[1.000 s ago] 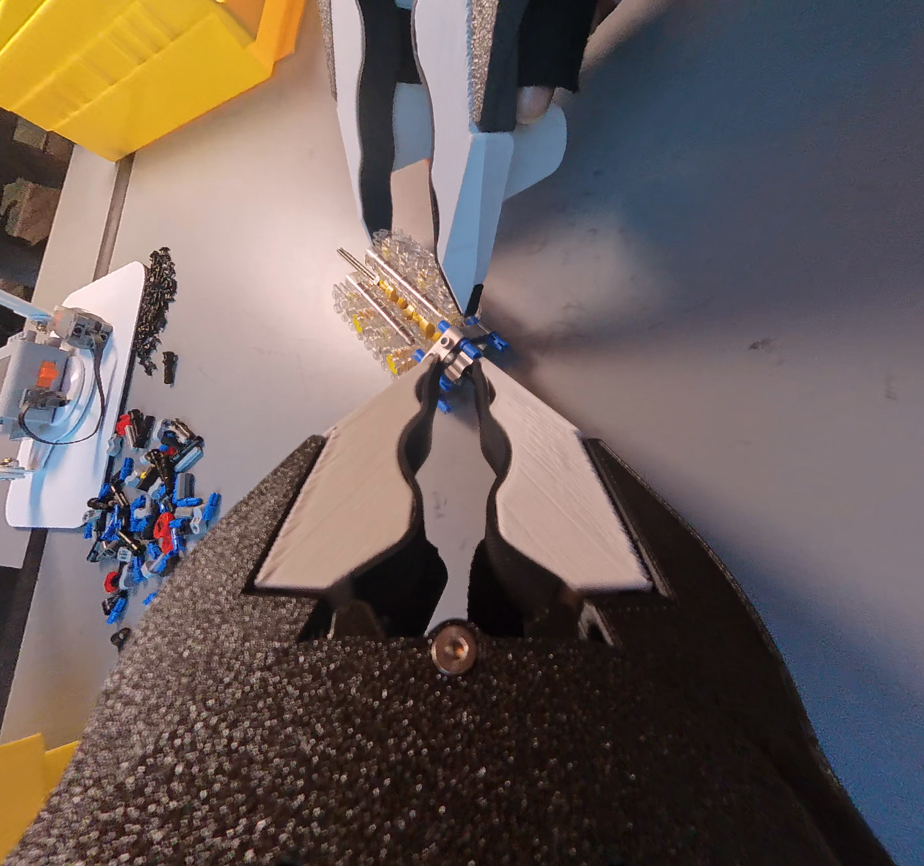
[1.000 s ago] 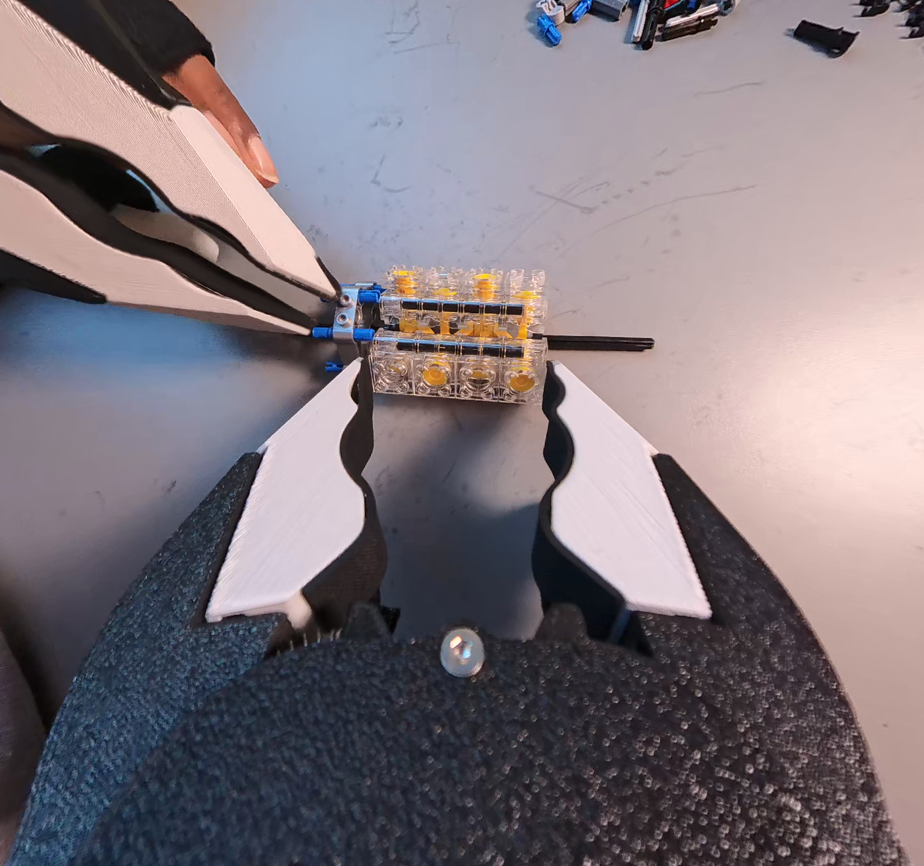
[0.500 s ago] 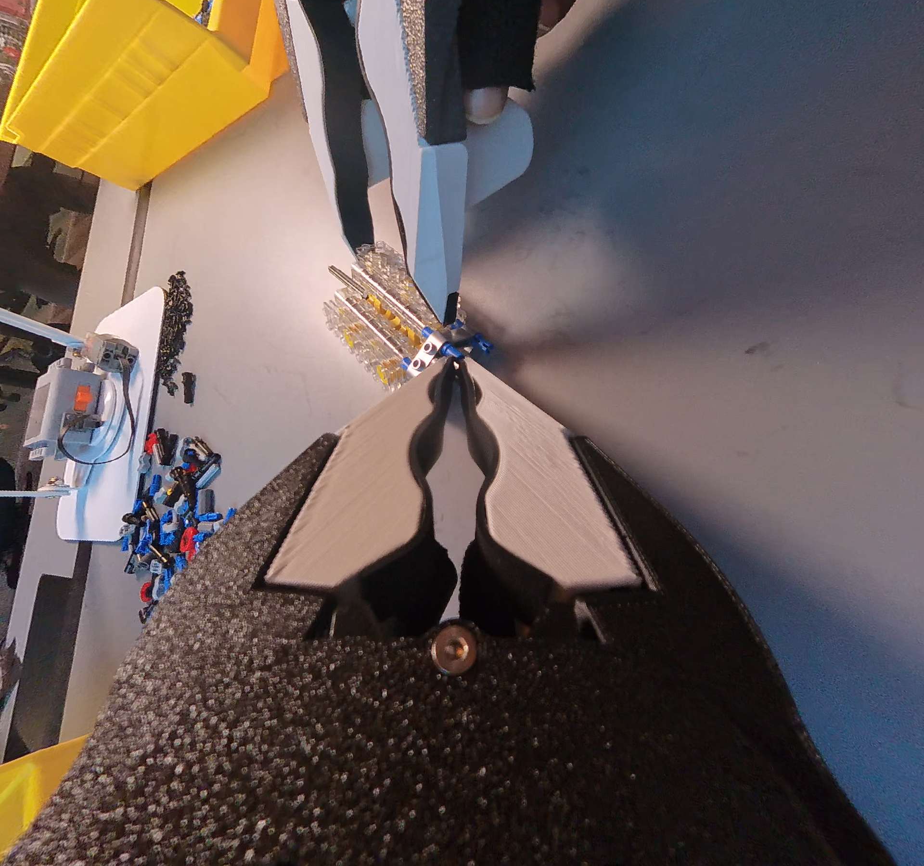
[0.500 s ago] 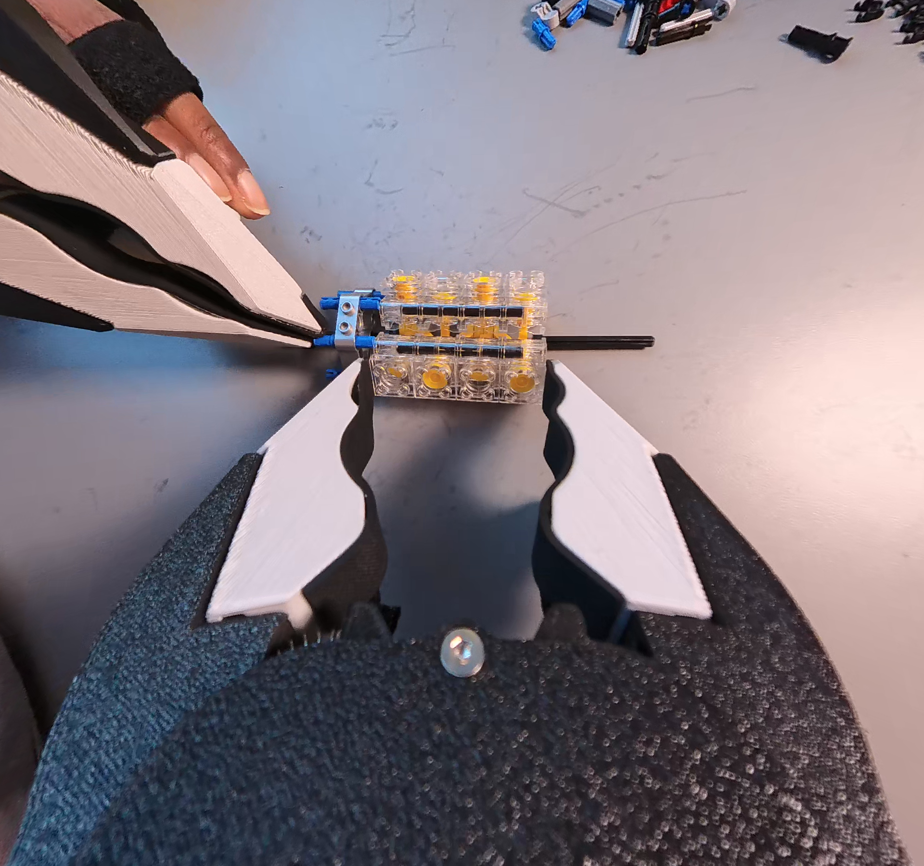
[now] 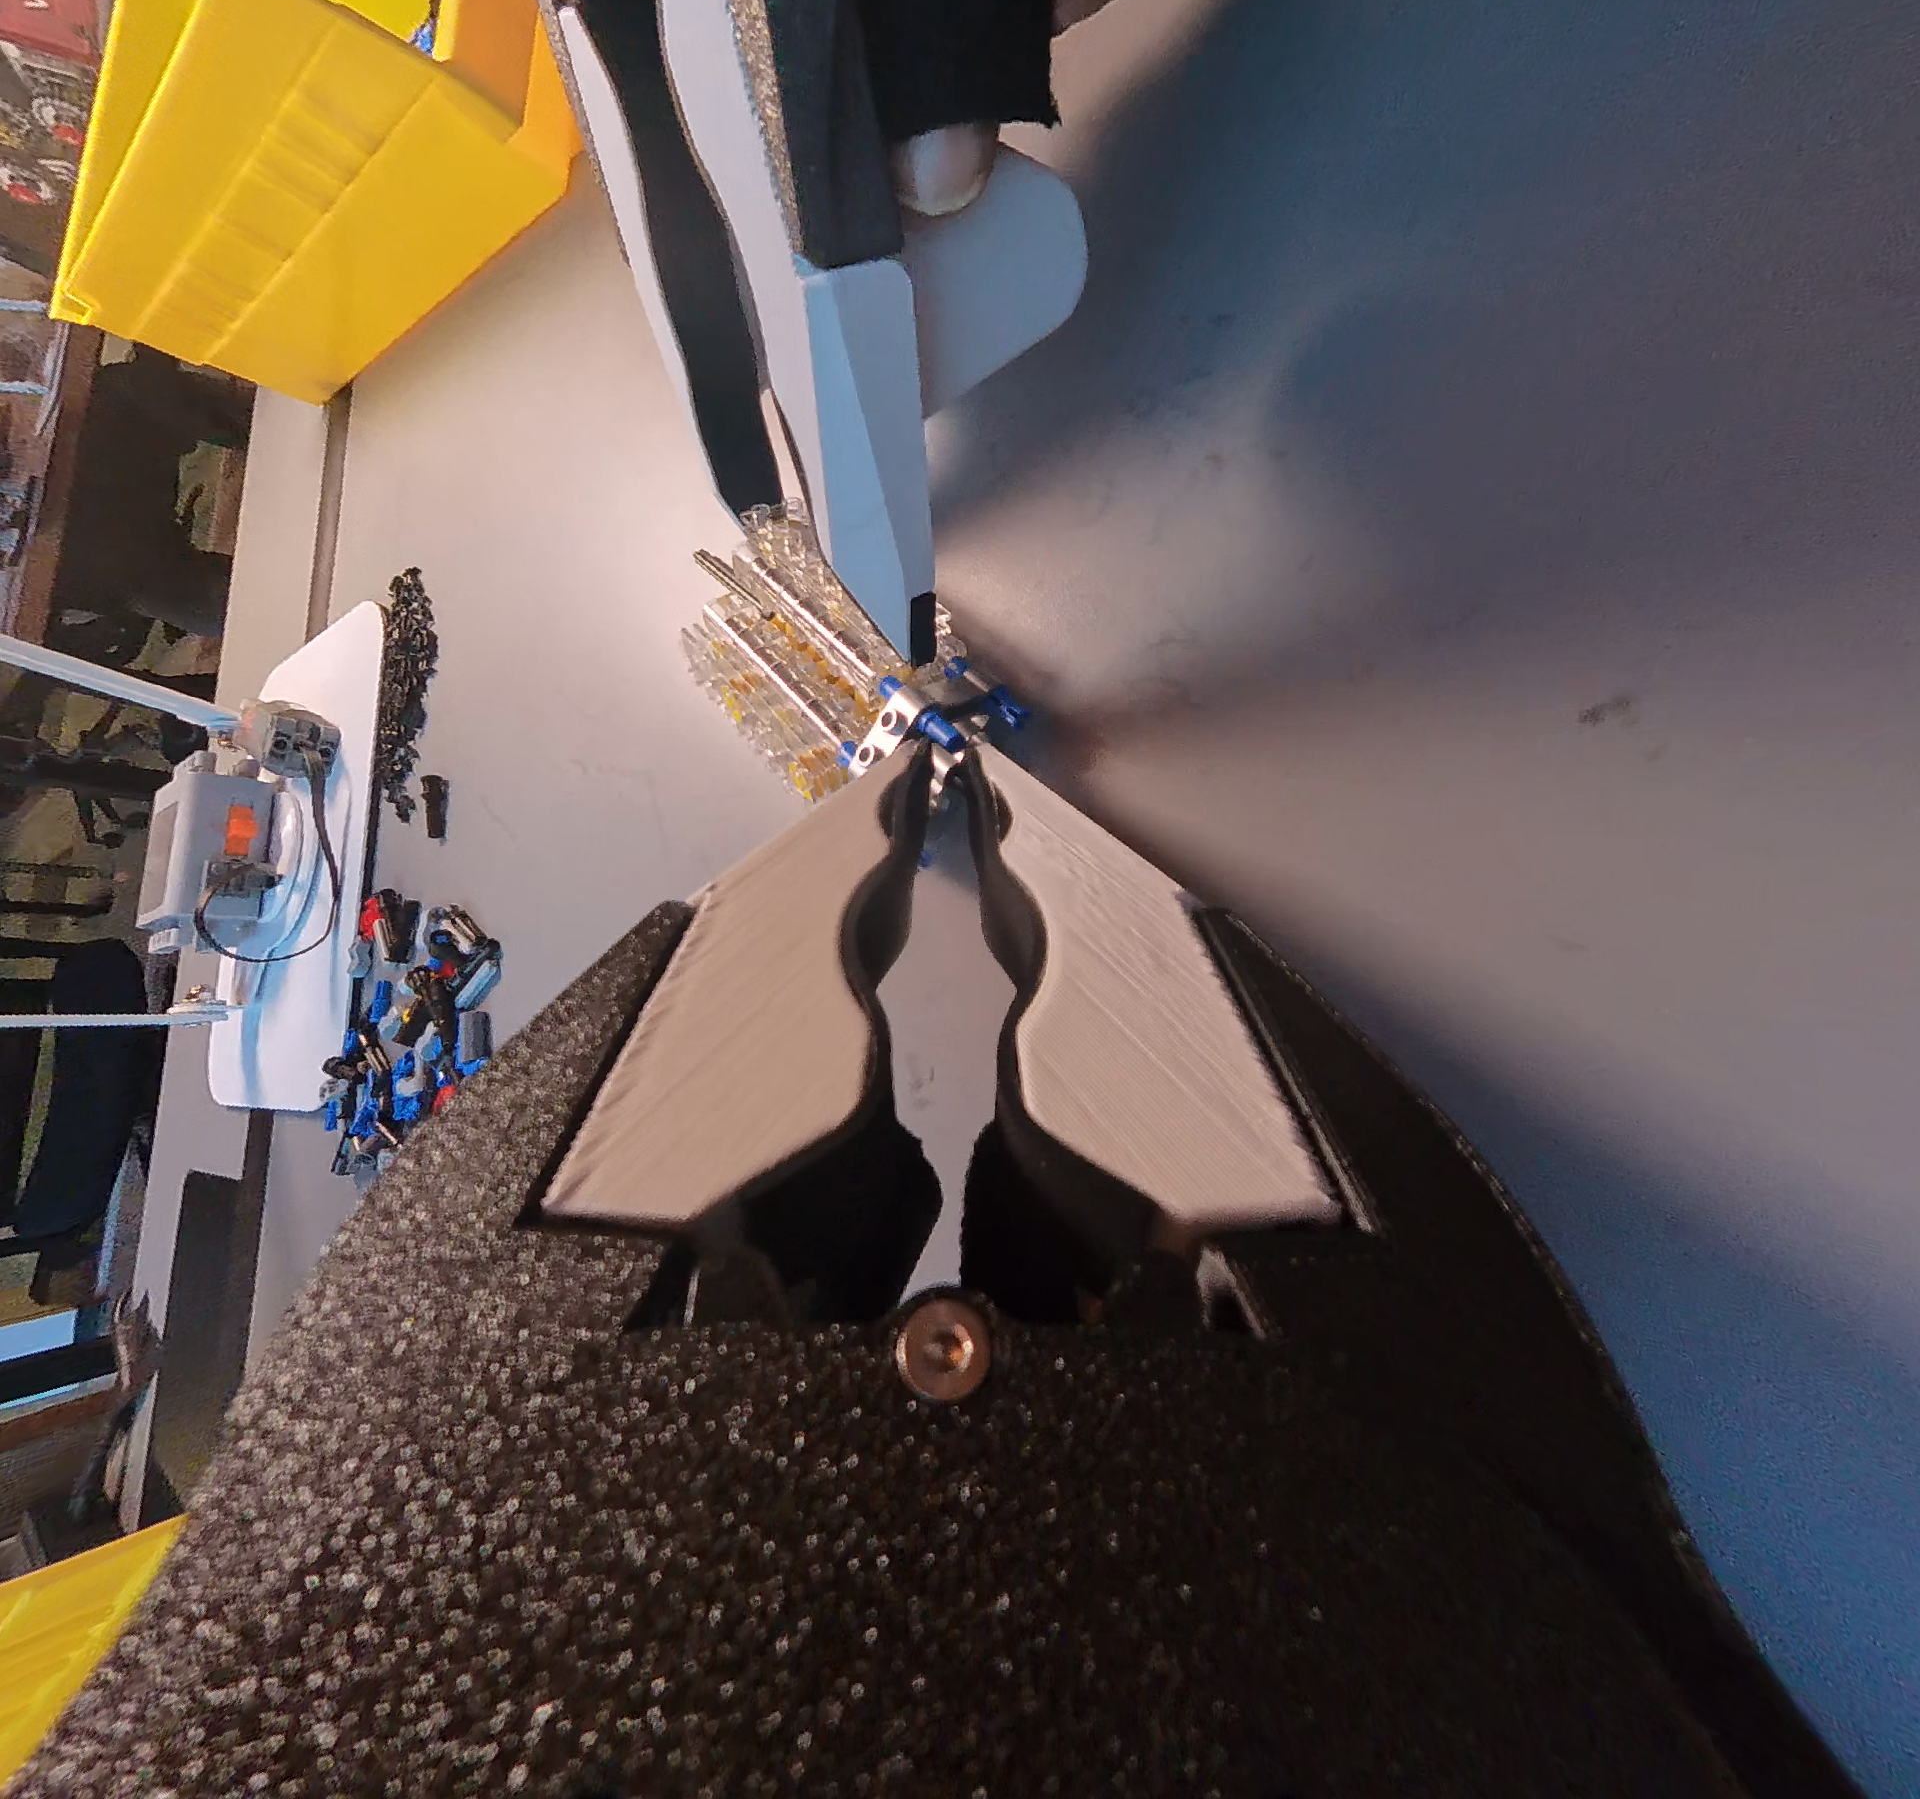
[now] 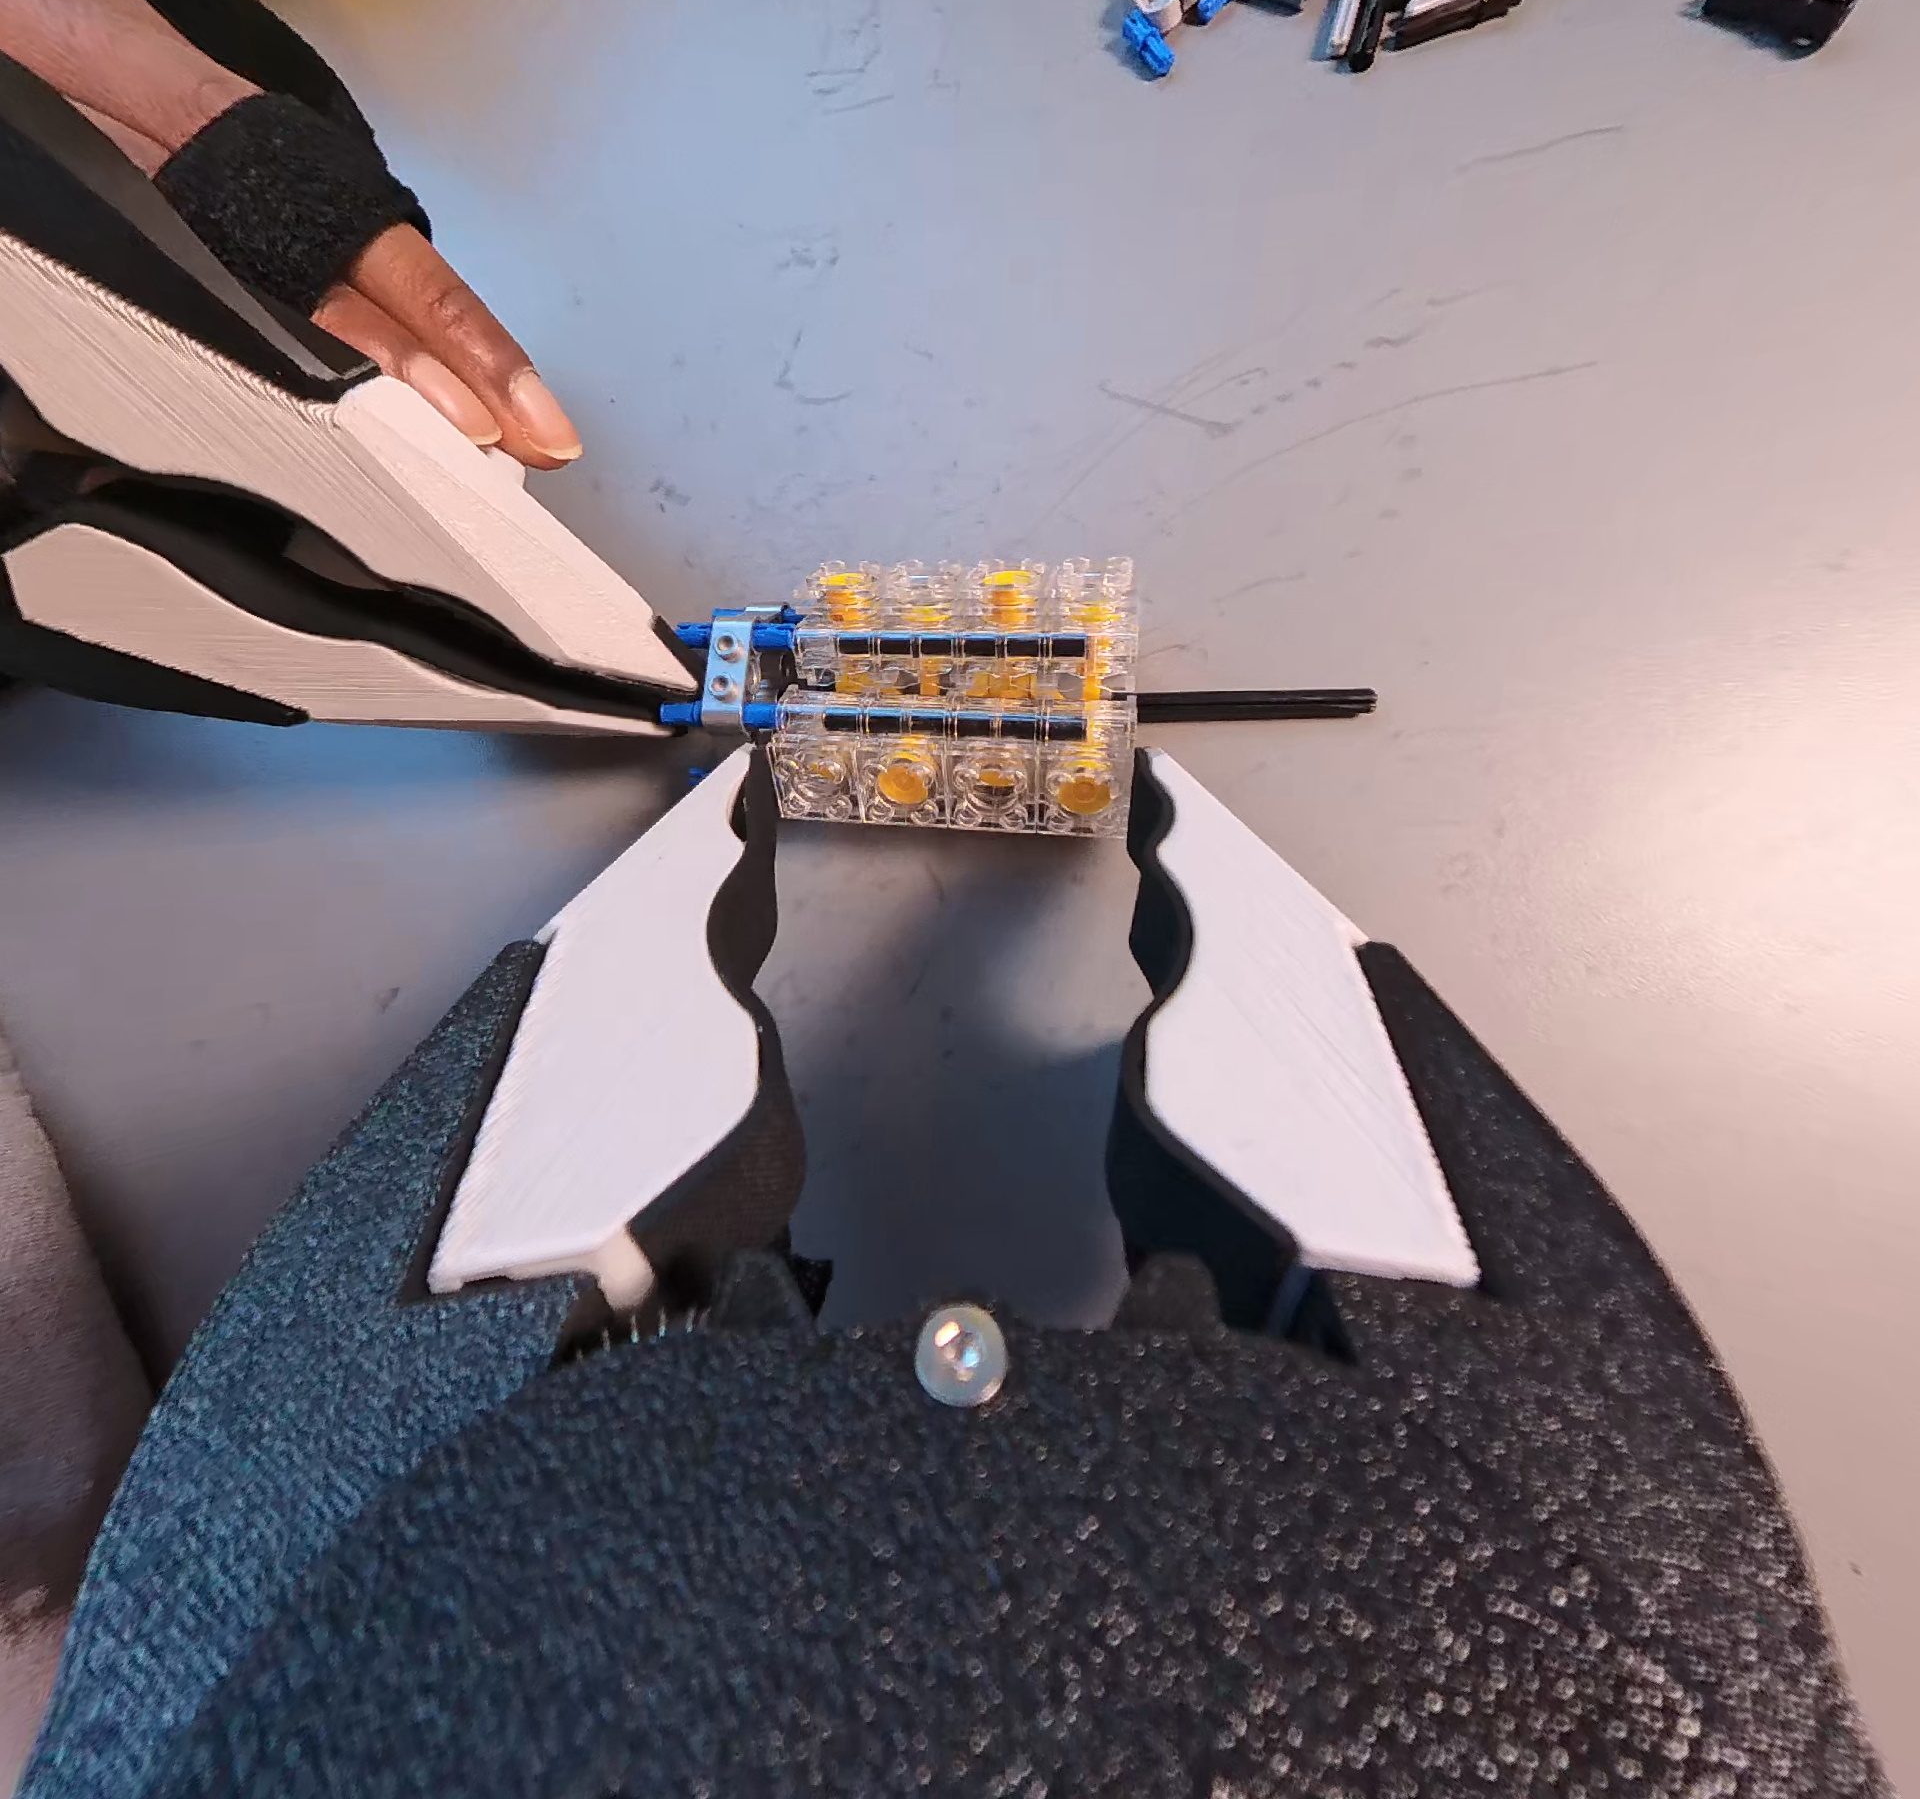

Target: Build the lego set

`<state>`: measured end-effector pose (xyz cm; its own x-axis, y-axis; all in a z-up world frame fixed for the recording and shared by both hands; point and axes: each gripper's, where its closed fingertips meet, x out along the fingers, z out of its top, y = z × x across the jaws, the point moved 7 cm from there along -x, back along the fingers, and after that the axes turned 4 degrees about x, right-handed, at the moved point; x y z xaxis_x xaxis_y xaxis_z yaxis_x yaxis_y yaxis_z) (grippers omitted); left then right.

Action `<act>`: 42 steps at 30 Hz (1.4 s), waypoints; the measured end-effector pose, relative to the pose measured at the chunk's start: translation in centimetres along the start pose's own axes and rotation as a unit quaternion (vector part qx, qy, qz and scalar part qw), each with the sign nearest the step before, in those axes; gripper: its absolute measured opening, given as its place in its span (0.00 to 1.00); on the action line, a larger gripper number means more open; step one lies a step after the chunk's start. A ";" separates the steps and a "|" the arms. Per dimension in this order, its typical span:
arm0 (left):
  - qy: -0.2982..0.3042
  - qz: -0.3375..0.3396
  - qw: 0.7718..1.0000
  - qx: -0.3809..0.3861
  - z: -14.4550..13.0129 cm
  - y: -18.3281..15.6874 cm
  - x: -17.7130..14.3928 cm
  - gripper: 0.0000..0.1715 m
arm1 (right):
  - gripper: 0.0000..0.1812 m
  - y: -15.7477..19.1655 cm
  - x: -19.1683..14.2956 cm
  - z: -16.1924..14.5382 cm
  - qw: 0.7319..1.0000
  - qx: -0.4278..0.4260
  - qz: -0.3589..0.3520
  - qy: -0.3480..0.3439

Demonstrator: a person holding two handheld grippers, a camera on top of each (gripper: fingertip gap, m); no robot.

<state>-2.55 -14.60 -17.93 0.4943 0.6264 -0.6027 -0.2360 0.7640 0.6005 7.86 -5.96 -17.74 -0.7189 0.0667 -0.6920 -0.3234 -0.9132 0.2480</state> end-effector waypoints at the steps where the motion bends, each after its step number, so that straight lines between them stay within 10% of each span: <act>1: 0.001 0.002 1.000 0.002 0.0 0.0 0.0 0.03 | 0.36 0.0 0.0 0.0 1.000 0.000 0.000 0.001; 42: 0.019 0.018 1.000 -0.001 0.6 -0.4 0.7 0.00 | 0.36 -0.3 -0.3 -0.5 1.000 -0.023 0.000 0.018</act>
<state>-1.60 -14.54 -18.24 0.4528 0.6596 -0.5999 -0.2554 0.7406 0.6216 8.52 -5.97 -17.93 -0.6956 0.0530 -0.7165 -0.2942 -0.9309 0.2167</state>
